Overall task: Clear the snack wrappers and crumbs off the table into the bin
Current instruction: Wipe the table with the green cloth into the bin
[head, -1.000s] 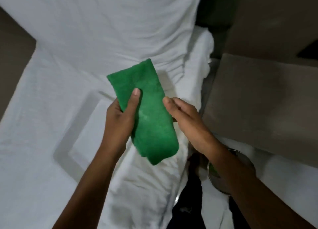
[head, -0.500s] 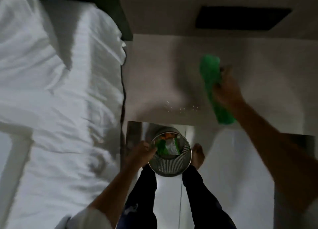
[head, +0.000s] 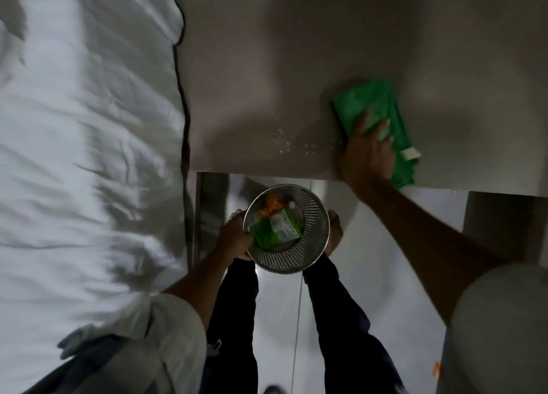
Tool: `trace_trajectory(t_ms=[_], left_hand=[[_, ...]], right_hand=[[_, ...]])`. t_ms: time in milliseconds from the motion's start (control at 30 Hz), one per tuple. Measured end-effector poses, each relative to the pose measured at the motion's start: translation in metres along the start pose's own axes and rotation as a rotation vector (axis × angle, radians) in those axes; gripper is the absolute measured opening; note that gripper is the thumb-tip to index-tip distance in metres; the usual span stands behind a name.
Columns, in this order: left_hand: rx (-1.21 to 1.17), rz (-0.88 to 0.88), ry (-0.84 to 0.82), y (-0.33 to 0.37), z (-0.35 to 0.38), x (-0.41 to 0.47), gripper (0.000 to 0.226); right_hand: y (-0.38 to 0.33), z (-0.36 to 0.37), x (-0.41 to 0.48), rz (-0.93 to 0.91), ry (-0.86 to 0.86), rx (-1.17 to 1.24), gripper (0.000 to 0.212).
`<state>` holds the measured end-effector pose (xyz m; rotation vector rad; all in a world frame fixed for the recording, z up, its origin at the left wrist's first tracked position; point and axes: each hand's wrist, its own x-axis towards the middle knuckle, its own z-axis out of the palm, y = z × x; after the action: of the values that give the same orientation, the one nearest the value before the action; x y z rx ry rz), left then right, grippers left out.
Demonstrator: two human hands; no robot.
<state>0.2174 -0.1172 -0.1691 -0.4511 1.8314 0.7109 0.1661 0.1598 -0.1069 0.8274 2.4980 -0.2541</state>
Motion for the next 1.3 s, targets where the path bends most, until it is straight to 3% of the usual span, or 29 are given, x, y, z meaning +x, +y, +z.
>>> trace_trajectory(t_ms=[167,233,400,600,700,833,900,967,1067,1300], left_hand=[[-0.437,-0.240,-0.154,0.009,-0.018,-0.022,0.039],[-0.497,-0.290,-0.188,0.013,-0.027,-0.027,0.039],[-0.402,-0.347,-0.128,0.014,-0.038,-0.031,0.025],[-0.217,-0.272,-0.140,0.028,-0.051,-0.031,0.041],[-0.197,-0.243,-0.133,0.029,-0.053,-0.036,0.044],[-0.265,-0.227,-0.146,0.027,-0.047,-0.033,0.050],[-0.316,-0.234,-0.132,0.024,-0.036,-0.030,0.045],[-0.352,-0.197,-0.097,0.022,-0.023,-0.025,0.041],[-0.371,-0.172,-0.057,0.015,-0.005,-0.013,0.046],[-0.183,-0.069,0.077,0.011,0.009,0.005,0.056]], right_hand=[[-0.054,0.012,-0.020,0.033,0.008,0.090,0.064],[-0.069,0.011,-0.019,0.024,-0.006,0.074,0.062],[-0.103,0.013,-0.021,-0.198,-0.052,-0.031,0.060],[-0.094,0.040,-0.067,-0.540,-0.179,-0.177,0.075],[-0.075,0.045,-0.097,-0.596,-0.229,-0.174,0.075],[-0.058,0.041,-0.116,-0.653,-0.117,-0.217,0.072],[-0.046,0.052,-0.125,-0.707,-0.192,-0.201,0.070],[-0.033,0.059,-0.134,-0.633,-0.277,-0.138,0.069],[-0.017,0.062,-0.138,-0.470,-0.243,-0.036,0.065],[-0.009,0.074,-0.138,-0.404,-0.160,0.057,0.046]])
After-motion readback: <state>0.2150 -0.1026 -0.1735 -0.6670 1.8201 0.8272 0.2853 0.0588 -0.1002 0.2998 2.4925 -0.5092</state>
